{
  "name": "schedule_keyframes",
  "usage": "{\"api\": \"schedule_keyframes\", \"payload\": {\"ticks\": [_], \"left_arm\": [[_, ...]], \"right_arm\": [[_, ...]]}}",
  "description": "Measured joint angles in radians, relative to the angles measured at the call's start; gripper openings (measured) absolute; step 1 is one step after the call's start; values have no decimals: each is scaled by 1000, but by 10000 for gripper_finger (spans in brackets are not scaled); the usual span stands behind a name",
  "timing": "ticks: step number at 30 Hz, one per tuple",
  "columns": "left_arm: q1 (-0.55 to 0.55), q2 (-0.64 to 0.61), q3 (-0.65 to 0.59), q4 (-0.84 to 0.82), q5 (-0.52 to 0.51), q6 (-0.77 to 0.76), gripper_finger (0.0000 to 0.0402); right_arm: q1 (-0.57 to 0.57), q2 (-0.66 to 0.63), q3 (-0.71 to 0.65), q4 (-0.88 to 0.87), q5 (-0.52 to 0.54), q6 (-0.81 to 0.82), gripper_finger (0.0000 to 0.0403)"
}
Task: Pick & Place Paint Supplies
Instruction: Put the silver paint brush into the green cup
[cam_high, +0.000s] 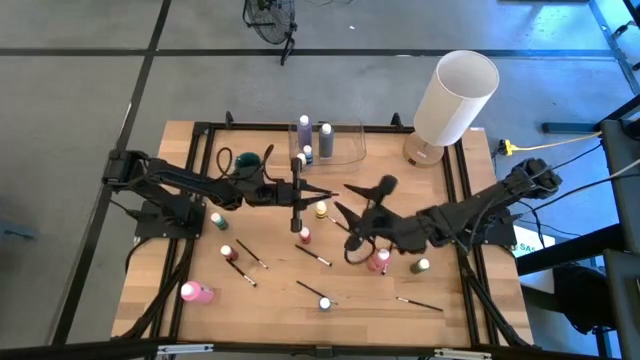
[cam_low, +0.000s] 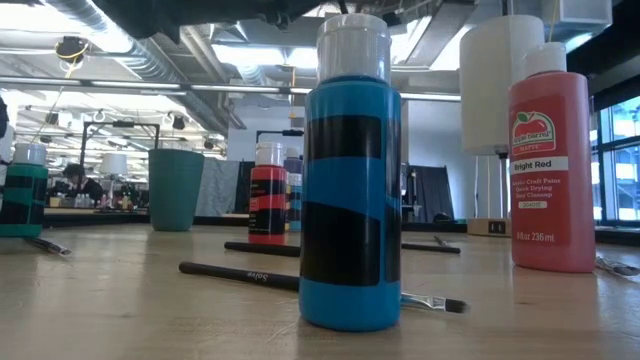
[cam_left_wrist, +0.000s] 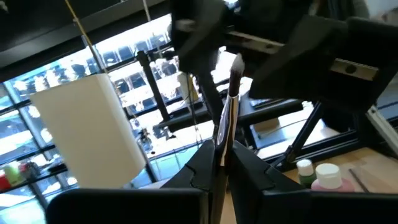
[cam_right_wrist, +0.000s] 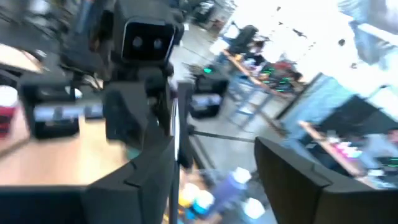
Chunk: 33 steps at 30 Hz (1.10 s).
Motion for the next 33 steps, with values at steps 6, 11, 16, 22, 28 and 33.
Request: {"api": "schedule_keyframes", "payload": {"ticks": [6,11,16,22,28,33], "left_arm": [[0,-141,0,-166,-73,29,19],[0,-272,0,-307,-180,30,19],[0,-410,0,-470,-263,30,19],[0,-541,0,-647,-255,10,19],[1,-610,-6,-713,-266,-30,19],[13,-667,-123,-676,-266,-50,19]], "right_arm": [[153,0,0,-112,286,-55,249],[293,-1,0,-274,452,72,250],[422,-1,-2,-501,453,284,250],[485,-23,-2,-887,455,743,250],[476,-30,-27,-1390,454,1400,250],[453,-30,-106,-1530,454,1711,250]]}}
